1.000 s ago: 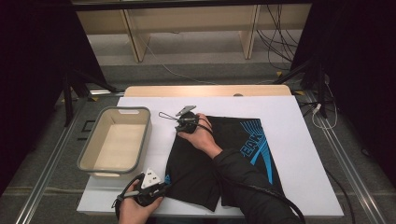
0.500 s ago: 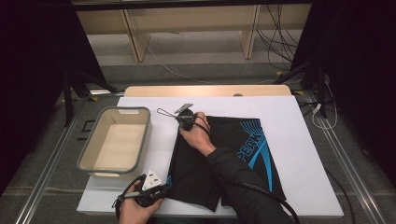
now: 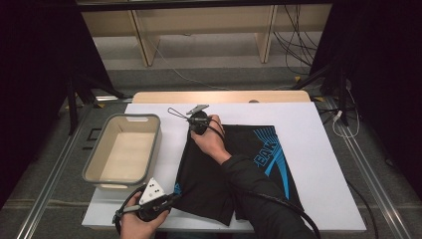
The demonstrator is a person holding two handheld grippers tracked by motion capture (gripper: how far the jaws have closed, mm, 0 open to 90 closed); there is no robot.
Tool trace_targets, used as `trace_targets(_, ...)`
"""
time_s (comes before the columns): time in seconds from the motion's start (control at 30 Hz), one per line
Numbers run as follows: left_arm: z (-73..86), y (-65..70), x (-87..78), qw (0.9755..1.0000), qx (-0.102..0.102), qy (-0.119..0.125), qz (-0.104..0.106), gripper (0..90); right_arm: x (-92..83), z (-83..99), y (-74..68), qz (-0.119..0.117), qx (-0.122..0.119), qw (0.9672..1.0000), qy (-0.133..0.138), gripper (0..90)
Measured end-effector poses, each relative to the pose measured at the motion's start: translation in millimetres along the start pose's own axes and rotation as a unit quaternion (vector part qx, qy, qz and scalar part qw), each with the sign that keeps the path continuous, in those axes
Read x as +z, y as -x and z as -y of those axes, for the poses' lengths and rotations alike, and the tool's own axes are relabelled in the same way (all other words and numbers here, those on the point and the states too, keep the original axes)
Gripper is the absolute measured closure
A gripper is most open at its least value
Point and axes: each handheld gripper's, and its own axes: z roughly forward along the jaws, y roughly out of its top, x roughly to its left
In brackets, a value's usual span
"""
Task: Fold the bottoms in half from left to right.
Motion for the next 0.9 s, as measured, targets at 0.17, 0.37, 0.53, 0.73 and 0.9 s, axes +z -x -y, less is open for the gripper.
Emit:
trace_targets(0.17, -2.9, -1.0, -9.1, 0.9998, -0.004, 0.018, 0.0, 85.2, -5.7, -7.7, -2.4, -0.004, 0.006, 0.9999, 0.013, 86.5)
trace_targets(0.37, -4.4, -3.2, -17.9, 0.9994, -0.009, 0.033, -0.003, 85.2, -12.3, -18.7, -7.2, -0.006, 0.004, 0.9996, 0.027, 86.6)
trace_targets(0.53, -6.1, -3.6, -23.3, 0.9991, -0.011, 0.04, -0.005, 85.2, -14.1, -24.1, -11.1, -0.007, 0.0, 0.9995, 0.031, 86.7)
trace_targets(0.73, -9.1, -2.8, -28.6, 0.9988, -0.008, 0.047, -0.009, 85.2, -15.1, -28.5, -14.5, -0.009, 0.0, 0.9992, 0.038, 86.8)
trace_targets(0.9, -11.1, -2.5, -33.2, 0.9985, -0.008, 0.052, -0.012, 85.3, -17.4, -32.8, -16.7, -0.011, 0.004, 0.999, 0.044, 86.8)
